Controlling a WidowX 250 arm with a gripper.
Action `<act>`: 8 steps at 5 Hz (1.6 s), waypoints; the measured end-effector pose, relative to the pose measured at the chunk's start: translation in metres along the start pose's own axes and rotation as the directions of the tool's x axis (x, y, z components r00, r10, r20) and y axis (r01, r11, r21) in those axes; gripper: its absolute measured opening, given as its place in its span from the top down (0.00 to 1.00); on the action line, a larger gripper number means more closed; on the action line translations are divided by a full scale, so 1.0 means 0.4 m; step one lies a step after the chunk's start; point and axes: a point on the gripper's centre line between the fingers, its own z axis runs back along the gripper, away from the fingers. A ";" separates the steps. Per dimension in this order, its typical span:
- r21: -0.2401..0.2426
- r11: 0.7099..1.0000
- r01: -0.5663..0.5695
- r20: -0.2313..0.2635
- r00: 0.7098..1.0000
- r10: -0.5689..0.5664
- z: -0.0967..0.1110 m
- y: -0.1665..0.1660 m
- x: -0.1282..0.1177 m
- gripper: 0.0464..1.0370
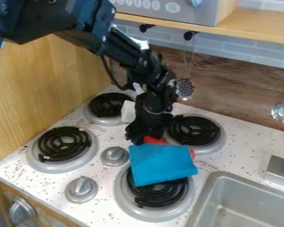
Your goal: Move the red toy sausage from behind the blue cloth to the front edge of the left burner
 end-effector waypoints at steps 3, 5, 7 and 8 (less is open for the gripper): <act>-0.093 0.995 -0.028 0.024 0.999 0.030 0.074 -0.016 0.047 0.47; -0.145 0.976 -0.160 0.007 0.987 0.163 0.133 0.005 0.119 0.47; -0.212 0.951 -0.225 -0.007 0.973 0.229 0.215 0.055 0.162 0.47; -0.171 0.979 -0.113 -0.054 0.993 0.105 0.233 0.092 0.178 0.47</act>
